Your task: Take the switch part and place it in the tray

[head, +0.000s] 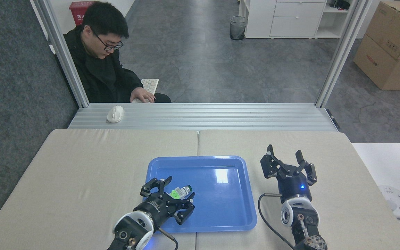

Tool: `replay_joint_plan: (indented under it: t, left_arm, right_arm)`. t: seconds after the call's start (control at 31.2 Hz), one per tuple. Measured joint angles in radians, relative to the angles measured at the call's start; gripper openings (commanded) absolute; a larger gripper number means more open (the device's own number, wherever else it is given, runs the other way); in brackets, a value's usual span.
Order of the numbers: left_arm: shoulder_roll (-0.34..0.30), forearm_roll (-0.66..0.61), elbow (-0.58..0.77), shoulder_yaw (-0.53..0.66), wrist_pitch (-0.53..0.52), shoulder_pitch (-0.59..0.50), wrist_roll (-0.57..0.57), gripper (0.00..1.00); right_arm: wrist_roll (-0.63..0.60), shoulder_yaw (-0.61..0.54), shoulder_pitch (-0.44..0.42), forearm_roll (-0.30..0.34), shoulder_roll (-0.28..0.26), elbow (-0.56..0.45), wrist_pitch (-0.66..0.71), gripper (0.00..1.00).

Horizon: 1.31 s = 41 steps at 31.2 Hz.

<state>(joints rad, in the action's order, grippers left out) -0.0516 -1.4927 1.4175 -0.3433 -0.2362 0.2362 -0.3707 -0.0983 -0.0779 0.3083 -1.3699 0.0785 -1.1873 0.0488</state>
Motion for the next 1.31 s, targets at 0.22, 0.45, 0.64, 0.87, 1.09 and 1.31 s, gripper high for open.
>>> replay_joint_plan:
  t: [0.22, 0.45, 0.64, 0.87, 1.09, 1.31]
  left_arm:
    - [0.008, 0.01, 0.015, 0.049, 0.088, 0.014, 0.093, 0.99]
    - [0.008, 0.054, -0.018, 0.156, 0.146, 0.05, 0.195, 0.99]
    - [0.004, 0.119, -0.041, 0.238, 0.153, 0.061, 0.227, 0.99]
    - [0.0, 0.142, -0.059, 0.305, 0.157, 0.072, 0.259, 0.99]
    - [-0.002, 0.072, -0.074, 0.344, 0.157, 0.08, 0.292, 0.99]
    - [-0.003, 0.033, -0.087, 0.369, 0.156, 0.082, 0.3, 0.99]
  right_arm:
    - [0.0, -0.001, 0.0, 0.0, 0.001, 0.0, 0.0, 1.0]
    - [0.0, -0.002, 0.0, 0.0, 0.001, 0.0, 0.0, 1.0]
    - [0.0, -0.002, 0.0, 0.0, 0.002, 0.0, 0.0, 1.0]
    - [0.0, -0.003, 0.0, 0.0, 0.002, 0.0, 0.0, 1.0]
    - [0.0, -0.003, 0.0, 0.0, 0.002, 0.0, 0.0, 1.0]
    - [0.0, -0.003, 0.0, 0.0, 0.002, 0.0, 0.0, 1.0]
